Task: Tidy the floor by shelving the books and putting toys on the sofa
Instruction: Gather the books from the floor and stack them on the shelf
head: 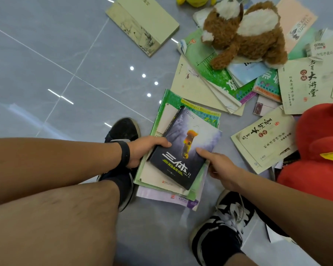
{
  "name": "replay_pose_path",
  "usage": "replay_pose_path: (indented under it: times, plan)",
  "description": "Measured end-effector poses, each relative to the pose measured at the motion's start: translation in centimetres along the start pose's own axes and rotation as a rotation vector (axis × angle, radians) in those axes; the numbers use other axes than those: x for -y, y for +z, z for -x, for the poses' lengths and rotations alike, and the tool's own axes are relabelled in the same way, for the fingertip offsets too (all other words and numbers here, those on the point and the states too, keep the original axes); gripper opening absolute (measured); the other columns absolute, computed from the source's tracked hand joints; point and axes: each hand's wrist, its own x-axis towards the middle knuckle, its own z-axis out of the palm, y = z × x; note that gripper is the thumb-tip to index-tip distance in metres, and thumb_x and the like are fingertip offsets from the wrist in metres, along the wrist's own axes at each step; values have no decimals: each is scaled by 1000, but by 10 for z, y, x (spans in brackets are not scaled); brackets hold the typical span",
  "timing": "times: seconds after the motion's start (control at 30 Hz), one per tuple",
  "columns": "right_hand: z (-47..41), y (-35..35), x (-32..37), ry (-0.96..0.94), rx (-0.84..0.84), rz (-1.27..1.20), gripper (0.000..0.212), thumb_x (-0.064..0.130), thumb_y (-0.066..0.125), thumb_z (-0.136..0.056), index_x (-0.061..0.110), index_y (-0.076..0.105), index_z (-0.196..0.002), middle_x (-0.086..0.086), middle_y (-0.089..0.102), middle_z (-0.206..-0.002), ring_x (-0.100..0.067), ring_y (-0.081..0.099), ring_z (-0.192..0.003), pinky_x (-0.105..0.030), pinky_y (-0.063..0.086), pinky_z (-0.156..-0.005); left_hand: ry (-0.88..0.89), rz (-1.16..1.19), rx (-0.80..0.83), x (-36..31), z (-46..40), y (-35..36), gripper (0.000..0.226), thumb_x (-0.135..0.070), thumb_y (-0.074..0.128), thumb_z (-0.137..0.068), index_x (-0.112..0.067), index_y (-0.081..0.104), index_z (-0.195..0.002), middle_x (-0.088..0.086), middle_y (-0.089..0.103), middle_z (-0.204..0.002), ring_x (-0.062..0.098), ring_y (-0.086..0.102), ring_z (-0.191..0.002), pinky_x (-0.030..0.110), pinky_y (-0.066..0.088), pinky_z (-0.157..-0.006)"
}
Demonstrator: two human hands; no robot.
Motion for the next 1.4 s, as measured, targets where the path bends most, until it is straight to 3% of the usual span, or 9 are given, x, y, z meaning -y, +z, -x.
replay_pose_path:
  times: [0.1, 0.27, 0.33, 0.47, 0.63, 0.7, 0.93, 1.13, 1.4]
  plan:
    - [14, 5, 11, -68, 32, -99, 42, 45, 71, -88, 14, 65, -116, -3, 78, -100, -18, 74, -82, -26, 54, -64, -18, -78, 13, -20, 26, 4, 32, -21, 61, -92, -2, 68, -117, 22, 69, -122, 34, 66, -103, 47, 50, -105]
    - [76, 34, 60, -75, 220, -179, 46, 41, 63, -94, 8, 67, -125, -17, 73, -117, -34, 69, -111, -40, 57, -92, 47, -252, -93, -54, 131, 7, 25, -23, 62, -92, -11, 70, -112, 9, 77, -106, 24, 73, -89, 35, 59, -86]
    - [115, 59, 80, -130, 230, -162, 44, 39, 63, -95, 7, 68, -125, -15, 74, -115, -30, 71, -108, -36, 59, -86, 107, -252, -183, -53, 182, 4, 20, -24, 60, -92, -14, 68, -107, 5, 75, -96, 18, 70, -73, 29, 59, -73]
    - [181, 108, 102, -212, 174, -103, 44, 43, 71, -89, 10, 69, -119, -11, 78, -98, -23, 76, -79, -30, 60, -66, 234, -30, -279, -26, 256, 8, 24, -23, 54, -93, -11, 63, -111, 10, 71, -89, 22, 67, -64, 32, 62, -66]
    - [260, 168, 104, -295, 134, -26, 65, 51, 85, -68, 10, 65, -116, -10, 78, -93, -29, 77, -84, -49, 60, -88, 427, 348, -350, 38, 351, -6, 11, -15, 58, -92, -7, 61, -99, 12, 66, -79, 24, 66, -59, 35, 62, -63]
    - [298, 201, 101, -363, 122, 54, 62, 55, 84, -68, 12, 67, -108, -7, 78, -91, -27, 76, -84, -46, 60, -87, 510, 461, -371, 72, 397, -18, 8, -13, 60, -92, -7, 61, -96, 12, 65, -74, 23, 65, -55, 31, 60, -56]
    - [426, 306, 91, -669, 227, 361, 66, 70, 77, -62, 18, 72, -103, -1, 79, -91, -28, 76, -87, -53, 57, -93, 863, 667, -442, 186, 536, -57, 43, -15, 68, -88, 9, 61, -124, 31, 66, -119, 38, 65, -98, 54, 53, -97]
    - [511, 384, 77, -913, 355, 526, 73, 70, 82, -55, 23, 70, -110, 4, 78, -99, -23, 76, -91, -53, 56, -93, 1068, 854, -502, 279, 593, -81, 57, -22, 68, -85, 10, 54, -131, 31, 62, -128, 38, 63, -105, 52, 49, -101]
    - [586, 516, 28, -1081, 651, 896, 33, 38, 83, -79, 25, 73, -107, 12, 78, -95, -12, 75, -87, -43, 58, -90, 1201, 1226, -634, 412, 628, -107, 47, -29, 59, -93, -1, 62, -130, 24, 62, -134, 43, 58, -122, 57, 43, -110]
